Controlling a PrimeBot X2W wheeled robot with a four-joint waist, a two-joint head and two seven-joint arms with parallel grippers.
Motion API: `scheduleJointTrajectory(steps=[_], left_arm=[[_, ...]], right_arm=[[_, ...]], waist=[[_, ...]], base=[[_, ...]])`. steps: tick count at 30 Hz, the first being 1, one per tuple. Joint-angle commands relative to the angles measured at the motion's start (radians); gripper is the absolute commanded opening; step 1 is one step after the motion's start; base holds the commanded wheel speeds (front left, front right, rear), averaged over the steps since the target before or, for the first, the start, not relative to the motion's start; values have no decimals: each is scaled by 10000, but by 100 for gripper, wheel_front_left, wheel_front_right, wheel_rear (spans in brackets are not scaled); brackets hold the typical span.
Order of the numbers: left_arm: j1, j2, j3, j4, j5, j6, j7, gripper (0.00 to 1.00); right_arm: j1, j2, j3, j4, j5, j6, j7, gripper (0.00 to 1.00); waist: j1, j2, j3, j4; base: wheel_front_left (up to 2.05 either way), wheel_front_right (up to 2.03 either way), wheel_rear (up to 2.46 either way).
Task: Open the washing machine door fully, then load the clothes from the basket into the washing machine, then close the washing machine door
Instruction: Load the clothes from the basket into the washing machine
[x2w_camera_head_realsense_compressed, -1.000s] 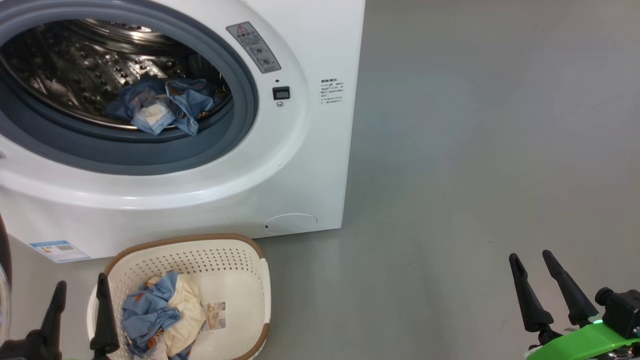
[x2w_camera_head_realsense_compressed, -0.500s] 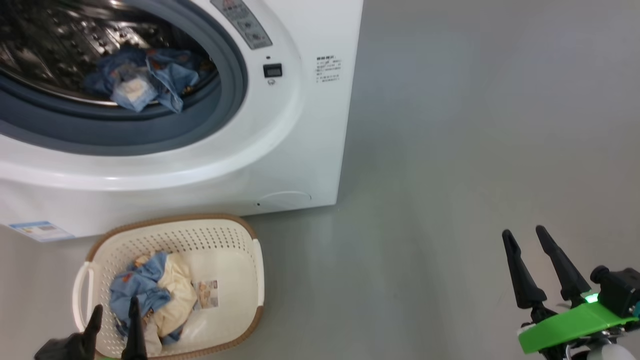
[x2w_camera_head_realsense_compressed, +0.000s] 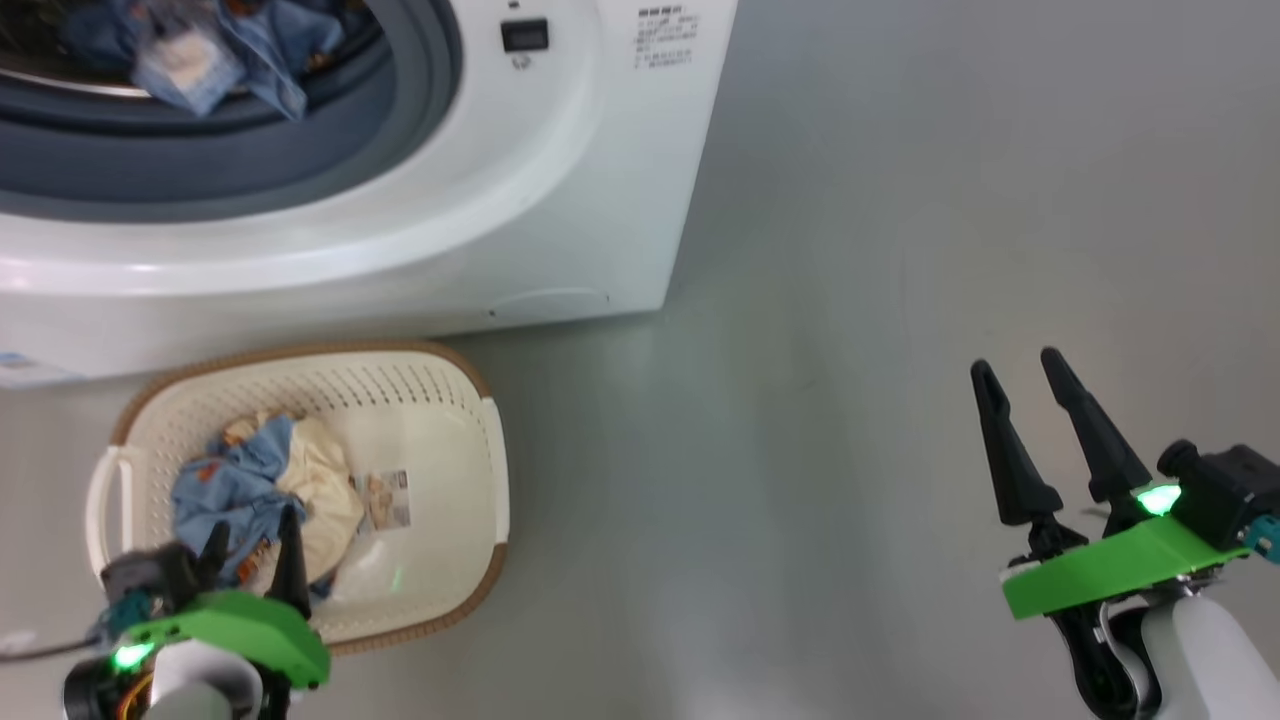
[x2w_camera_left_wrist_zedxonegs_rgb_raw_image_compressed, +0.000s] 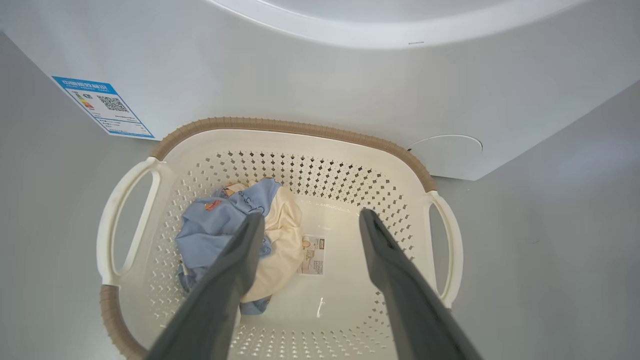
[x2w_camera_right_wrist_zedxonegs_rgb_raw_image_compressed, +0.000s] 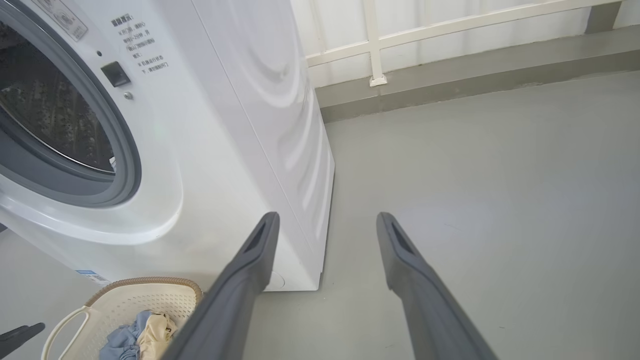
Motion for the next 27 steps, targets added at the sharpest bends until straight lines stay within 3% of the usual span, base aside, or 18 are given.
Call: scheduleJointTrajectory(steps=[1,12,27], left_arm=[[-407,376,145,309,-52,-31,-53,100],[-2750,787,-561,3449,-65,-31,-53,100],[-4432,1355,-845,4253,-35,133,450,100]], right_arm=[[-175,-67,313,-288,-94,16,-48,100],[-910,18,510,-401,-173,16,-48,100],[-1496,-29,652,-674,-321,16,-48,100]], waist=[[0,0,740,-67],[0,0,2084,-351],[0,0,3499,-553]], base=[[0,0,0],[0,0,0],[0,0,0]])
